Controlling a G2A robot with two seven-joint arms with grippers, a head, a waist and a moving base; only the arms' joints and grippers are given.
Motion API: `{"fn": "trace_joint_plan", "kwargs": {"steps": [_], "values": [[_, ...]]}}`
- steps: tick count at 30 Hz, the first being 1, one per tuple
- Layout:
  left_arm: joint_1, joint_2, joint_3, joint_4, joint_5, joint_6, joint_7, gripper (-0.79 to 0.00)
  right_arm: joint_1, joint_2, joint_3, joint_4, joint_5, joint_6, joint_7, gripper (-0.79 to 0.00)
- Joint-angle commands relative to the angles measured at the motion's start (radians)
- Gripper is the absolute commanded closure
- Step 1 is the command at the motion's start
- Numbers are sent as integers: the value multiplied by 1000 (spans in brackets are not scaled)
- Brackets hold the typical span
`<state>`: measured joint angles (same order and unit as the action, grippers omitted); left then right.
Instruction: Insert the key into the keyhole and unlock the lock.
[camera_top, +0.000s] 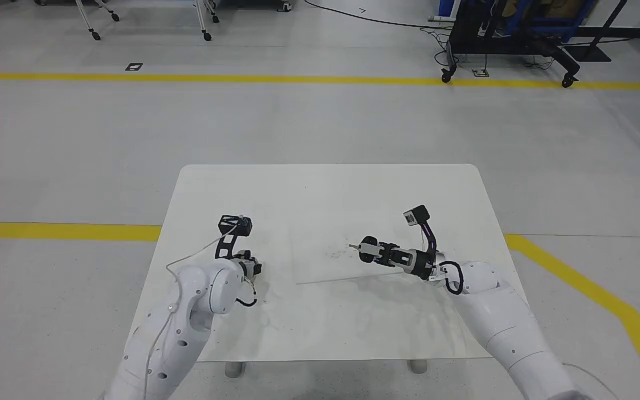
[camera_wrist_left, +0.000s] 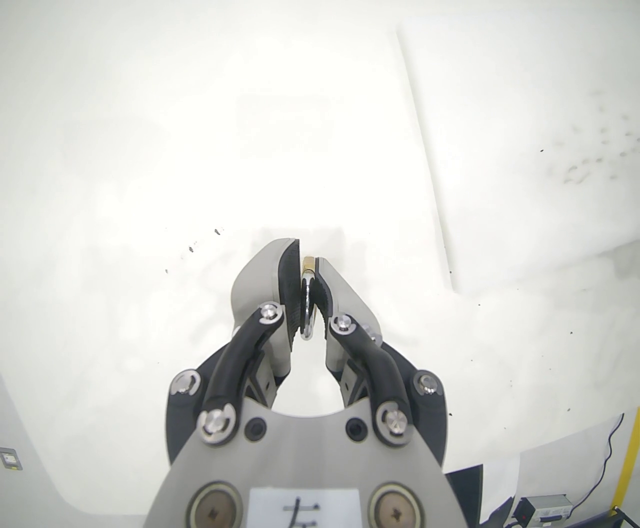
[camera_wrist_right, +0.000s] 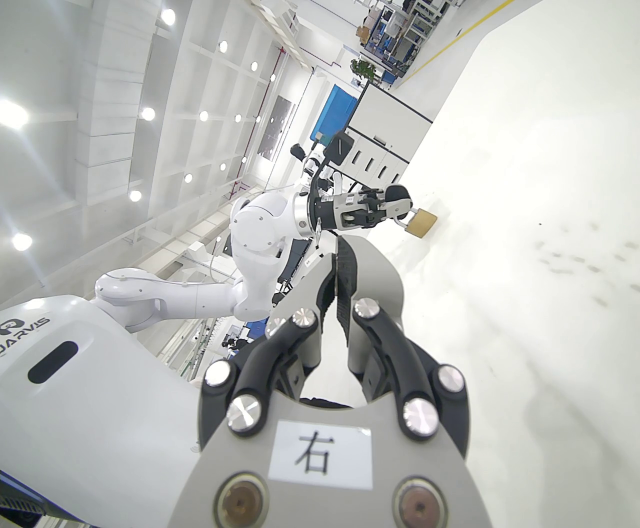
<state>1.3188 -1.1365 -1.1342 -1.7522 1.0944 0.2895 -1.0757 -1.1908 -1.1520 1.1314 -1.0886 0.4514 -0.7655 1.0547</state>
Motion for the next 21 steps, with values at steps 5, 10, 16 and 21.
{"fn": "trace_joint_plan", "kwargs": {"steps": [5,10,16,21], "values": [[9,-1,-9,-5,-1,-6,-8,0,0,0,0,0,0,0,0,0],[17,-1,-14,-13,6,-9,-16,-99,0,0,0,0,0,0,0,0],[32,-1,-24,-33,15,-12,-19,-222,0,0,0,0,0,0,0,0],[48,-1,-32,-52,22,-16,-23,-240,0,0,0,0,0,0,0,0]]}}
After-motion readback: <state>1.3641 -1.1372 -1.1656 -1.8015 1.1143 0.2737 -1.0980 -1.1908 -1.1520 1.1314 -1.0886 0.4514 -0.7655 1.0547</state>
